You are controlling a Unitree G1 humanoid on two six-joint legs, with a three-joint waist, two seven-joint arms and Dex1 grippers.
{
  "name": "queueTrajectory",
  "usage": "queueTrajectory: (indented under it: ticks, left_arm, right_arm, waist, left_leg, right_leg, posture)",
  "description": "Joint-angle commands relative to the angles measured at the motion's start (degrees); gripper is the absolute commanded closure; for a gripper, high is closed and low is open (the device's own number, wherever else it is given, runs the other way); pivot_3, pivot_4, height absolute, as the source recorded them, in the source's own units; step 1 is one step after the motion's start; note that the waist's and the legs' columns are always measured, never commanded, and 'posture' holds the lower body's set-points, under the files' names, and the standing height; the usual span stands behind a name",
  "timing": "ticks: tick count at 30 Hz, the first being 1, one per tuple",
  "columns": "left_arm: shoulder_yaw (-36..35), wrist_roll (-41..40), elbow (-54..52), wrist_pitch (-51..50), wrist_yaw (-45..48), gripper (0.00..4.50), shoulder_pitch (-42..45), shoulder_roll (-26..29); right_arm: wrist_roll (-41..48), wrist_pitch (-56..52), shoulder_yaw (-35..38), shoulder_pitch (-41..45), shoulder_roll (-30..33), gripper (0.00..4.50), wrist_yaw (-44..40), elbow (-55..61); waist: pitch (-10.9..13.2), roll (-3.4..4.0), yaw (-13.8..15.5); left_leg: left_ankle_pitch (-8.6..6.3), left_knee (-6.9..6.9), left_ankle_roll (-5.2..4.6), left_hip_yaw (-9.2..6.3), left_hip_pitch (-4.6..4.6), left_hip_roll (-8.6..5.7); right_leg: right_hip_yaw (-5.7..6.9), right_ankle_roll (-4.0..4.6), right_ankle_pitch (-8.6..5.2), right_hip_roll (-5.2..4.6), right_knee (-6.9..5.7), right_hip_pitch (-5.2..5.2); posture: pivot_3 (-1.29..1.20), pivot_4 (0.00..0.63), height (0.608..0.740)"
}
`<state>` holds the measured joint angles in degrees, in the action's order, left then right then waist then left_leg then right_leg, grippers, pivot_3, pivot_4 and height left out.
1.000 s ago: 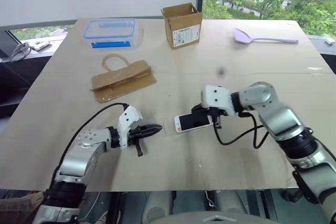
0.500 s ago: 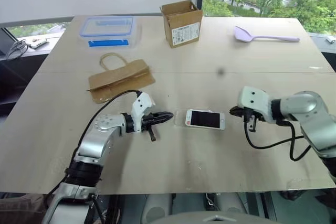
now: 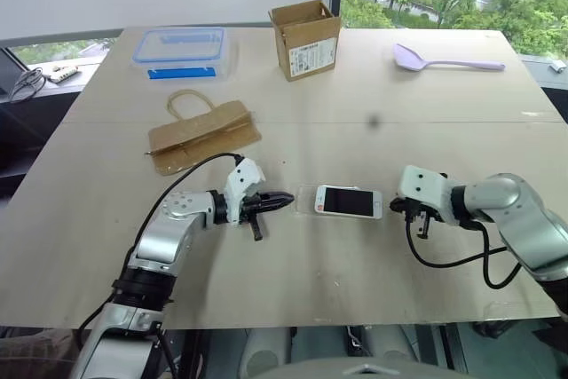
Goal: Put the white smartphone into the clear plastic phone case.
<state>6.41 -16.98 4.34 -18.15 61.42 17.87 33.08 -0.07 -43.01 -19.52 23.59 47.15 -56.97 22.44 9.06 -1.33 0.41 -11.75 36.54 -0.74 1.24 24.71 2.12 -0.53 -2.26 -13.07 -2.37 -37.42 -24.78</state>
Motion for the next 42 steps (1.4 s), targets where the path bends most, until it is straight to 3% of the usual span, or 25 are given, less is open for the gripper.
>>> queueTrajectory:
  ticks: [1,24,27,31,35,42]
  left_arm:
    - [-0.2,-0.1,-2.0,0.6,0.2,4.47,-0.1,0.3]
    - [0.3,-0.3,-2.5,0.4,-0.4,4.47,-0.2,-0.4]
    - [0.2,-0.2,-2.2,0.5,-0.4,4.47,-0.1,-0.4]
    - [0.2,0.0,-1.9,0.7,-0.4,4.47,-0.3,-0.4]
    - [0.0,-0.1,-1.8,0.9,-0.3,4.47,-0.6,-0.2]
    - [-3.7,-4.1,-4.9,0.1,2.6,4.47,-3.8,2.7]
  right_arm:
    - [-0.5,1.4,-0.8,1.9,-1.0,4.50,0.5,-0.1]
    - [-2.7,4.6,-3.8,6.8,-6.3,4.50,1.0,-4.4]
    - [-2.1,3.9,-1.1,6.5,-4.3,4.50,0.8,-3.8]
    - [6.7,-0.9,6.2,6.7,-2.7,4.50,-3.2,0.8]
    - [14.1,-4.7,7.1,9.1,-7.6,4.50,-3.8,3.8]
    - [9.5,2.6,-4.1,12.0,-20.6,4.50,1.7,-7.6]
  waist:
    - [0.0,0.00,0.0]
    - [0.0,0.00,0.0]
    - [0.0,0.00,0.1]
    - [0.0,0.00,0.2]
    - [0.0,0.00,-0.6]
    - [0.0,-0.03,-1.4]
  left_leg:
    - [0.00,0.00,0.00,0.00,0.00,0.00]
    - [0.00,0.27,0.00,-0.02,0.00,0.01]
    - [0.00,0.30,0.00,-0.02,0.00,0.01]
    - [0.00,0.35,0.00,-0.02,0.02,0.01]
    - [0.00,0.35,0.00,-0.05,-0.04,0.08]
    - [0.00,0.37,0.00,-0.10,-0.12,0.17]
  right_leg:
    - [0.00,-0.01,0.00,0.00,0.00,0.00]
    - [-0.01,-0.05,0.11,0.03,-0.29,0.01]
    - [-0.01,-0.05,0.11,0.03,-0.30,0.02]
    - [-0.02,-0.05,0.12,0.03,-0.32,0.02]
    - [-0.02,-0.04,0.12,0.11,-0.35,0.06]
    - [-0.05,-0.03,0.13,0.24,-0.49,0.07]
  posture:
    - [0.00,0.150,0.740]
    - [0.00,0.150,0.740]
    - [0.00,0.150,0.740]
    - [0.00,0.150,0.740]
    - [0.00,0.150,0.740]
    - [0.00,0.150,0.740]
